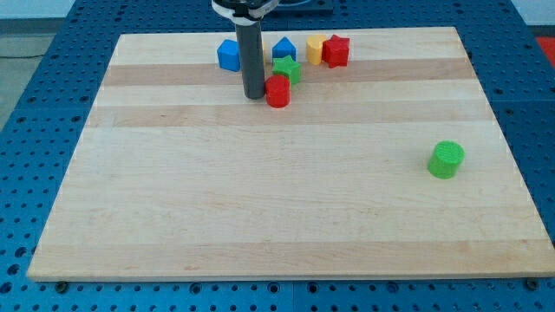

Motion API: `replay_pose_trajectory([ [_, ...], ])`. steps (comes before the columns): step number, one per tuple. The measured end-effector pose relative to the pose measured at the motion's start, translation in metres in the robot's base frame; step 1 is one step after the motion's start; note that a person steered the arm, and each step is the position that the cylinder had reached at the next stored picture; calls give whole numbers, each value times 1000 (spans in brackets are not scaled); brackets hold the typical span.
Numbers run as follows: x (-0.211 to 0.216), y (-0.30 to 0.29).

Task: Place the red circle below the green star

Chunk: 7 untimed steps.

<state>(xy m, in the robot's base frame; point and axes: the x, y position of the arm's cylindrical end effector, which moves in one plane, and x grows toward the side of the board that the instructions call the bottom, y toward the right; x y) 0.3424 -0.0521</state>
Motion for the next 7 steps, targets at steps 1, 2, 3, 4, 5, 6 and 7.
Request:
replay_pose_trajectory([
  [1, 1, 0],
  [2, 3, 0],
  [3, 3, 0],
  [4, 4, 2],
  [5, 6, 3],
  [6, 6, 3],
  [7, 11, 3],
])
